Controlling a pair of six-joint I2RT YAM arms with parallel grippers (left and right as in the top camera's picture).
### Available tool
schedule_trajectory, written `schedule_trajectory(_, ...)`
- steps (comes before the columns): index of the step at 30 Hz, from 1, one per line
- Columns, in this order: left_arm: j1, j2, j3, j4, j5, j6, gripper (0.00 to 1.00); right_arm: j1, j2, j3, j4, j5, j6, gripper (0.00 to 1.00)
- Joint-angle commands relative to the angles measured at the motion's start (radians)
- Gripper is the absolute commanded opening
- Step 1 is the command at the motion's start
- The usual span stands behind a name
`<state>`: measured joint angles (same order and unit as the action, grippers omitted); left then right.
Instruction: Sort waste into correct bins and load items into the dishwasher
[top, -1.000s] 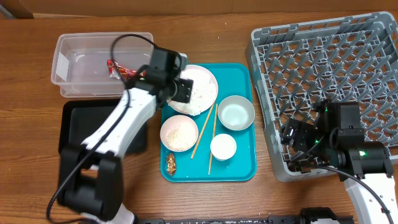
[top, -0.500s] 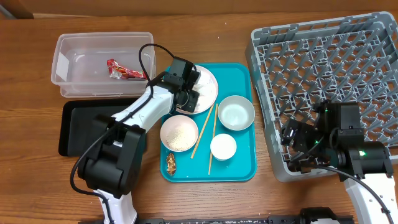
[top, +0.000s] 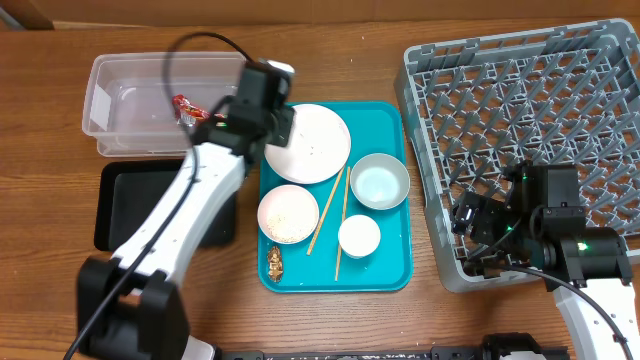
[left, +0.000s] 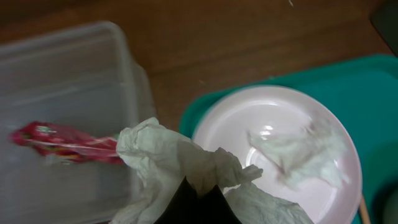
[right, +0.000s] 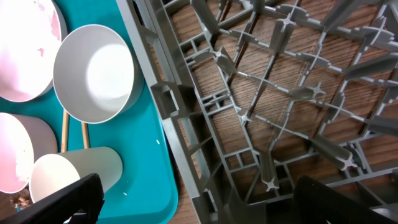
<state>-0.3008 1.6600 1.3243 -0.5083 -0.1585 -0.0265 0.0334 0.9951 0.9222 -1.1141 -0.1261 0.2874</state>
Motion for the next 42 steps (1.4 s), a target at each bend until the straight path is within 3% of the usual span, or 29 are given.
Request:
schedule_trajectory(1,0.079,-0.020,0.016,0.012,-0.077,-0.008,0.04,-0.003,-0.006,0.034,0.006,0.001,-0.005,1.00)
schedule_trajectory(4,0.130,-0.004,0.016,0.020,-0.077,-0.008,0.14,-0.003,-0.006,0.034,0.008,0.001,-0.005,1.00)
schedule_trajectory(6,0.156,0.004,0.016,0.027,-0.077,-0.016,0.44,-0.003,-0.006,0.034,0.008,0.001,-0.005,1.00)
schedule_trajectory(9,0.186,0.008,0.016,0.043,-0.025,-0.030,0.68,-0.003,-0.006,0.034,0.008,0.001,-0.005,1.00)
schedule_trajectory(17,0.123,0.013,0.014,0.049,0.370,-0.030,0.66,-0.003,-0.006,0.034,0.008,0.001,-0.005,1.00)
schedule_trajectory(24,-0.016,0.097,0.014,0.068,0.340,-0.029,0.72,-0.003,-0.006,0.034,0.009,0.001,-0.005,1.00)
schedule_trajectory(34,-0.102,0.327,0.014,0.164,0.314,-0.029,0.72,-0.003,-0.006,0.034,0.008,0.001,-0.005,1.00)
schedule_trajectory(39,-0.103,0.382,0.014,0.164,0.312,-0.029,0.57,-0.003,-0.006,0.034,0.008,0.001,-0.006,1.00)
schedule_trajectory(41,-0.103,0.382,0.014,0.167,0.312,-0.029,0.36,-0.003,-0.006,0.034,0.008,0.001,-0.005,1.00)
schedule_trajectory(42,-0.103,0.382,0.014,0.169,0.312,-0.029,0.21,-0.003,-0.006,0.034,0.008,0.001,-0.005,1.00)
